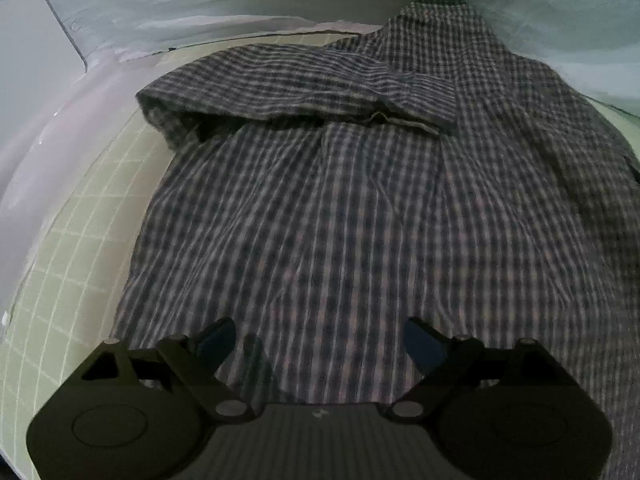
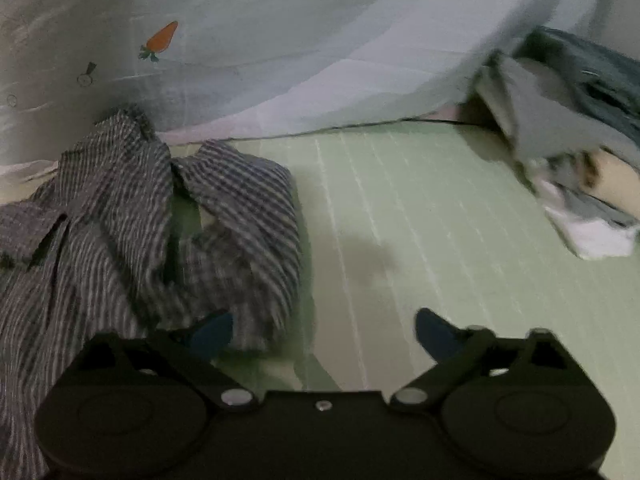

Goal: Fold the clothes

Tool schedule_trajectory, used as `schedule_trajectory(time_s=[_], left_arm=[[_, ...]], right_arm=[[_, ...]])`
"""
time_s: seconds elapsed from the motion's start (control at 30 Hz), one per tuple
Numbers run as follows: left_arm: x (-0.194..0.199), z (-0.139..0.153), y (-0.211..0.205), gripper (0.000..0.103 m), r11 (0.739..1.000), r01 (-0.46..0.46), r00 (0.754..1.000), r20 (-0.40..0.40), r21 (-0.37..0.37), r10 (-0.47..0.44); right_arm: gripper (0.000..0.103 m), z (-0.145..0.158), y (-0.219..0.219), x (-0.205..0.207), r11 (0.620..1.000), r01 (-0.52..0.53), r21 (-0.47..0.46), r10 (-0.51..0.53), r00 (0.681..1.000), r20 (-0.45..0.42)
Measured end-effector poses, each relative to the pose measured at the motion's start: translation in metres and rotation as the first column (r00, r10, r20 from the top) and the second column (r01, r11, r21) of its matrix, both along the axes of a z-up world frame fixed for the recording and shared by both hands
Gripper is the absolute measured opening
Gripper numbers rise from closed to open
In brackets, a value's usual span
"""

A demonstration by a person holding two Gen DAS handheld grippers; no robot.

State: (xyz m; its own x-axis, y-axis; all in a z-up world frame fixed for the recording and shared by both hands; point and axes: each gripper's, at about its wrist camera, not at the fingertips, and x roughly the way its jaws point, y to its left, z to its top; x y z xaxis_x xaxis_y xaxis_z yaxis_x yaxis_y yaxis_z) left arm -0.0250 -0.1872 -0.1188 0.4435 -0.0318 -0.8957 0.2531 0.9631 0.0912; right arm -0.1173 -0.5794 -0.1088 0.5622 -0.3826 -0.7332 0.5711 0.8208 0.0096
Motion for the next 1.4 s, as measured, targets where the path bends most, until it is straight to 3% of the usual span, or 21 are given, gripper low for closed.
schedule_trajectory(time_s=[0.1,0.17,0.2,0.23,0.3,0.47,0.57,0.63,0.7,0.9,1.0,1.1,1.17,1.2,1.23,1.27,1.3,1.33,1.4], left_arm=[[0.009,-0.009,-0.002,0.091,0.999,-0.037,0.999,-0.03,0.003,0.037],[0.011,-0.012,0.0,0.097,0.997,-0.075,0.996,-0.043,-0.009,0.074],[0.012,-0.013,0.001,0.097,0.996,-0.092,0.995,-0.048,-0.016,0.092],[0.012,-0.014,0.003,0.099,0.994,-0.107,0.993,-0.052,-0.024,0.106],[0.011,-0.015,0.006,0.1,0.99,-0.135,0.989,-0.06,-0.04,0.132],[0.009,-0.017,0.01,0.103,0.985,-0.161,0.986,-0.058,-0.057,0.158],[0.009,-0.017,0.01,0.103,0.985,-0.162,0.986,-0.058,-0.058,0.159],[0.01,-0.017,0.012,0.103,0.985,-0.163,0.986,-0.058,-0.058,0.159],[0.013,-0.017,0.014,0.103,0.985,-0.164,0.985,-0.059,-0.059,0.161],[0.017,-0.017,0.016,0.103,0.984,-0.171,0.984,-0.065,-0.058,0.167],[0.017,-0.017,0.016,0.103,0.983,-0.174,0.983,-0.067,-0.057,0.17],[0.016,-0.017,0.015,0.103,0.982,-0.178,0.983,-0.065,-0.058,0.174],[0.016,-0.017,0.015,0.103,0.982,-0.18,0.982,-0.064,-0.058,0.177],[0.017,-0.017,0.014,0.103,0.982,-0.181,0.982,-0.064,-0.058,0.177],[0.017,-0.017,0.014,0.103,0.982,-0.181,0.982,-0.064,-0.058,0.178],[0.017,-0.018,0.014,0.103,0.981,-0.182,0.982,-0.063,-0.059,0.179],[0.017,-0.018,0.014,0.103,0.981,-0.184,0.982,-0.063,-0.059,0.18],[0.016,-0.018,0.014,0.103,0.981,-0.185,0.981,-0.062,-0.059,0.181],[0.016,-0.018,0.014,0.103,0.98,-0.187,0.981,-0.06,-0.06,0.184]], right_arm=[[0.075,-0.012,-0.012,0.029,0.999,-0.034,0.032,0.034,0.999,-0.009],[0.063,-0.02,-0.017,0.047,0.996,-0.069,0.048,0.07,0.997,-0.025],[0.046,-0.024,-0.018,0.055,0.995,-0.088,0.041,0.09,0.995,-0.039],[0.021,-0.027,-0.019,0.059,0.995,-0.097,0.027,0.098,0.994,-0.05],[0.007,-0.029,-0.025,0.055,0.997,-0.073,0.014,0.074,0.996,-0.045],[0.003,-0.011,-0.049,-0.005,0.989,0.14,-0.039,-0.138,0.99,0.035],[0.004,-0.008,-0.061,-0.054,0.967,0.252,-0.037,-0.251,0.968,0.018],[0.02,-0.009,-0.067,-0.083,0.951,0.308,-0.018,-0.308,0.951,-0.005],[0.038,-0.015,-0.063,-0.098,0.955,0.297,0.009,-0.297,0.954,-0.034],[0.06,-0.012,-0.044,-0.088,0.974,0.217,-0.059,-0.217,0.976,0.01],[0.065,-0.009,-0.047,-0.063,0.985,0.161,-0.069,-0.159,0.987,0.035],[0.067,-0.017,-0.054,-0.028,0.991,0.093,-0.096,-0.094,0.996,-0.007],[0.065,-0.028,-0.062,-0.004,0.991,0.071,-0.116,-0.08,0.994,-0.075],[0.06,-0.033,-0.066,0.004,0.992,0.062,-0.112,-0.073,0.992,-0.102],[0.048,-0.037,-0.071,0.009,0.993,0.055,-0.103,-0.067,0.991,-0.118],[0.04,-0.037,-0.076,0.01,0.994,0.051,-0.096,-0.062,0.991,-0.115],[0.016,-0.036,-0.08,0.009,0.995,0.048,-0.092,-0.057,0.993,-0.1],[0.006,-0.031,-0.086,0.006,0.993,0.059,-0.1,-0.066,0.995,-0.074],[0.005,-0.014,-0.096,-0.009,0.983,0.118,-0.143,-0.117,0.993,0.012]])
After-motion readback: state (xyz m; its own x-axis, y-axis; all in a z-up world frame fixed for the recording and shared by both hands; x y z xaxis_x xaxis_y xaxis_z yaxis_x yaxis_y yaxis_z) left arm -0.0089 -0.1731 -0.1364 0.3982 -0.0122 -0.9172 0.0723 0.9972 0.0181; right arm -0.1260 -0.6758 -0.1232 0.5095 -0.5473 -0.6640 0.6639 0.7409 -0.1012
